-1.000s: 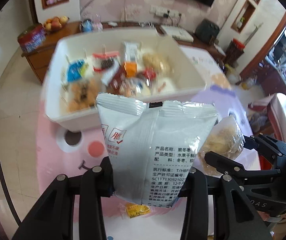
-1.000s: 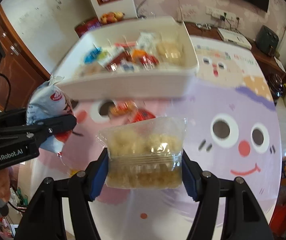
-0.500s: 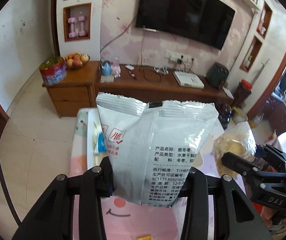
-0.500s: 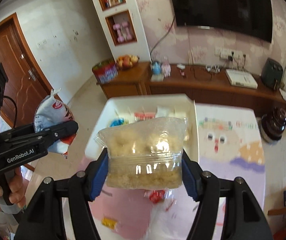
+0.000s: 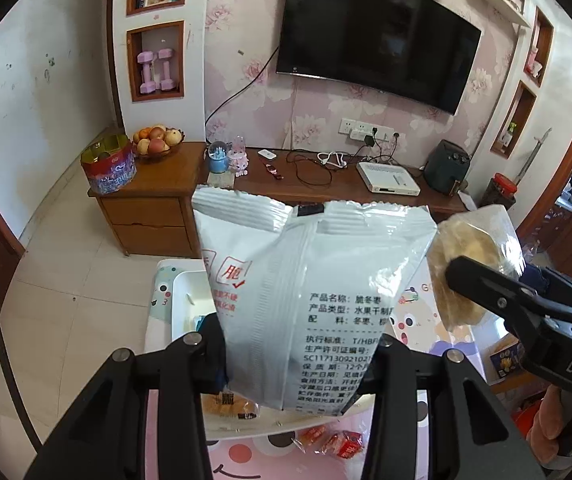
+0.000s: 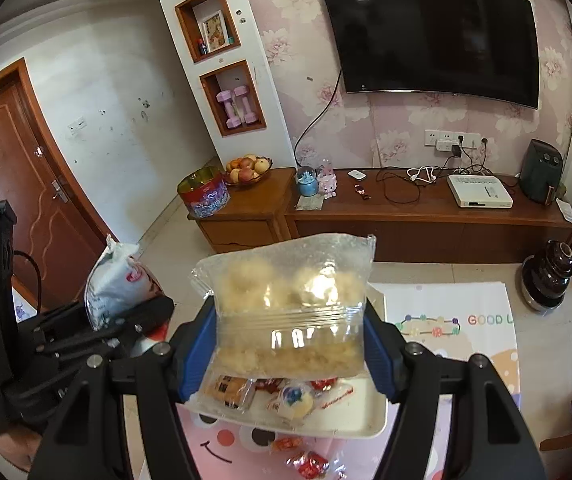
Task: Organize snacks
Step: 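Carry both bags over the white tray and open both grippers to drop them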
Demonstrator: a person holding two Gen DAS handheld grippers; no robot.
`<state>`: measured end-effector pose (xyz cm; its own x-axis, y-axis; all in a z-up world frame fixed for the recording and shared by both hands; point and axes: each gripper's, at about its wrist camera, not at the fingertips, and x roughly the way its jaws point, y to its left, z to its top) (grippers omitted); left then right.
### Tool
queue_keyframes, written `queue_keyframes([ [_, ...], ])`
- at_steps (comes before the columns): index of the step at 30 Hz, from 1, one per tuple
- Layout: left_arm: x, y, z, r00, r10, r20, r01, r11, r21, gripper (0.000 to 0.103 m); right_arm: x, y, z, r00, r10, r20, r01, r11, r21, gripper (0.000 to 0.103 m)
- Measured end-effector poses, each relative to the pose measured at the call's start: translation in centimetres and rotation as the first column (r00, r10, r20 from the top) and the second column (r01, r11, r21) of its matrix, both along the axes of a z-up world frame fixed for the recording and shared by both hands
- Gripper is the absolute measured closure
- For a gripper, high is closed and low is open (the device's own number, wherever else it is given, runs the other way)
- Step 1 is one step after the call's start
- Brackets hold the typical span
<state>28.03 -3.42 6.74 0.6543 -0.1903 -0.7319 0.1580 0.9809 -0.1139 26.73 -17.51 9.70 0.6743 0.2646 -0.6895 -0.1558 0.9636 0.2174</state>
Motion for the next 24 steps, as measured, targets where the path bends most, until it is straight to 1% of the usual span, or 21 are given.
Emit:
queue_keyframes([
  [6,1.9,-0.6,-2.4,0.998,0.020,-0.056,-0.019,1.000,0.018,0.061,2.3,0.1,-2.2,0.998,-0.003,-0.059,0.002,1.000,-0.021,0.036],
  [8,2.3,-0.7,-3.0,0.998,0.034,-0.061,-0.032,0.999,0.043,0.059,3.1,0.3,-3.2,0.996,0.006,-0.092,-0.008,1.000,-0.027,0.035],
  [9,2.6,-0.7,-3.4,0.997,0.042,-0.066,-0.038,0.998,0.058,0.050,3.3,0.4,-3.4,0.995,0.010,-0.102,-0.013,0.999,-0.030,0.035],
  [10,2.8,-0.6,-3.8,0.996,0.051,-0.075,-0.045,0.997,0.069,0.031,3.6,0.6,-3.8,0.993,0.016,-0.115,-0.020,0.999,-0.035,0.035],
  [11,3.0,-0.4,-4.2,0.995,0.061,-0.081,-0.055,0.996,0.076,0.023,3.8,0.7,-4.2,0.992,0.021,-0.127,-0.027,0.999,-0.040,0.035],
  [12,3.0,-0.2,-4.4,0.994,0.071,-0.079,-0.065,0.995,0.079,0.019,4.0,0.8,-4.4,0.991,0.023,-0.135,-0.029,0.999,-0.042,0.035],
  [16,3.3,0.5,-5.1,0.992,0.099,-0.084,-0.091,0.992,0.089,0.019,4.2,0.7,-5.0,0.989,0.026,-0.148,-0.030,0.999,-0.027,0.034],
  [21,3.0,1.6,-5.2,0.989,0.126,-0.083,-0.121,0.991,0.063,0.019,4.0,0.5,-5.2,0.989,0.017,-0.147,-0.020,1.000,-0.016,0.034],
  [24,2.8,1.7,-5.1,0.988,0.134,-0.080,-0.129,0.989,0.067,0.019,3.8,0.4,-5.1,0.990,0.011,-0.143,-0.014,1.000,-0.020,0.034],
])
